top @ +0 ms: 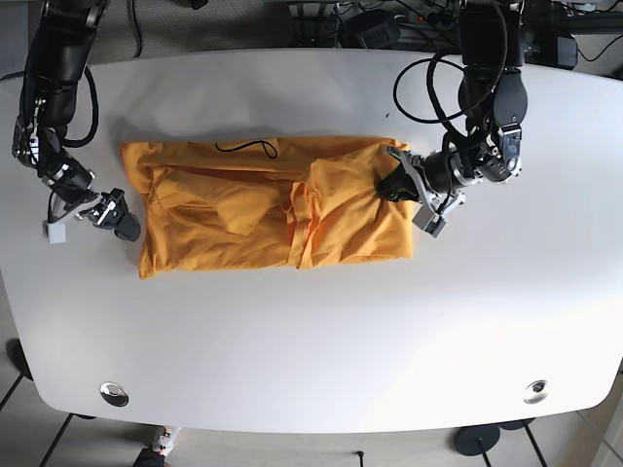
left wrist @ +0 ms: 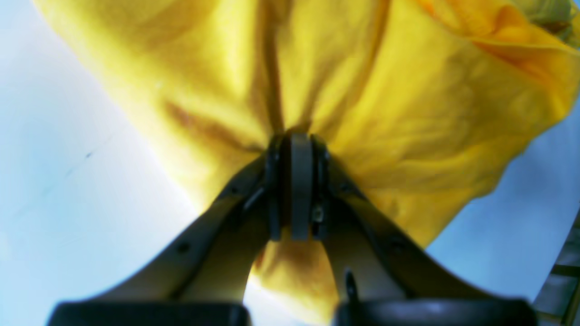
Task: Fold the T-shirt properly
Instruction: 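Fold the shirt end held by the left gripper toward the right gripper, then fold the shirt end held by the right gripper toward the left gripper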
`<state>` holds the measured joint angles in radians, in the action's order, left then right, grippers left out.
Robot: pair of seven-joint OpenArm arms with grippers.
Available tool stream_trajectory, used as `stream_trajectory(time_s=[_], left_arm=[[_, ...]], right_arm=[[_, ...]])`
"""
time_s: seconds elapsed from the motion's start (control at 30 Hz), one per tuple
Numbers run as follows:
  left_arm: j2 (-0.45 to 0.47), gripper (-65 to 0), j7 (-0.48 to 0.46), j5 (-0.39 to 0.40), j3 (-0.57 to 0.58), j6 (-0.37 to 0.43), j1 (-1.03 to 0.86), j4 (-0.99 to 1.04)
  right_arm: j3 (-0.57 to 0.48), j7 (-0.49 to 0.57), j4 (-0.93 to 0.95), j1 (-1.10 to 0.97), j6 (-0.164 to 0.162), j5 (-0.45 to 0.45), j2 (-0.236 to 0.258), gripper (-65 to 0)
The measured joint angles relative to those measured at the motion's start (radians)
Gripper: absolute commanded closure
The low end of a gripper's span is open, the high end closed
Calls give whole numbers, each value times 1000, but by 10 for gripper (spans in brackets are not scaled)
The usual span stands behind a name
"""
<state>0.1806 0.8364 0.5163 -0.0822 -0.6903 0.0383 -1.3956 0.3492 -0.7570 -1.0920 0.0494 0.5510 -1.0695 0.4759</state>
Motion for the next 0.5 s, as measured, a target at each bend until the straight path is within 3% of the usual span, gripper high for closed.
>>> stream_trajectory(time_s=[0.13, 0.33, 0.43, 0.5], left_arm=[[3, -10, 0, 0, -2, 0, 1, 0], [3, -10, 0, 0, -3, 0, 0, -2], [4, -10, 0, 0, -3, 0, 0, -2], [3, -10, 0, 0, -3, 0, 0, -2]], right_arm=[[11, 6, 28, -16, 14, 74, -25, -503], [9, 54, 14, -16, 38, 132, -135, -503], [-54, 67, 6, -6, 45, 143, -161, -503], [-102, 60, -35, -4, 29, 159, -167, -501]])
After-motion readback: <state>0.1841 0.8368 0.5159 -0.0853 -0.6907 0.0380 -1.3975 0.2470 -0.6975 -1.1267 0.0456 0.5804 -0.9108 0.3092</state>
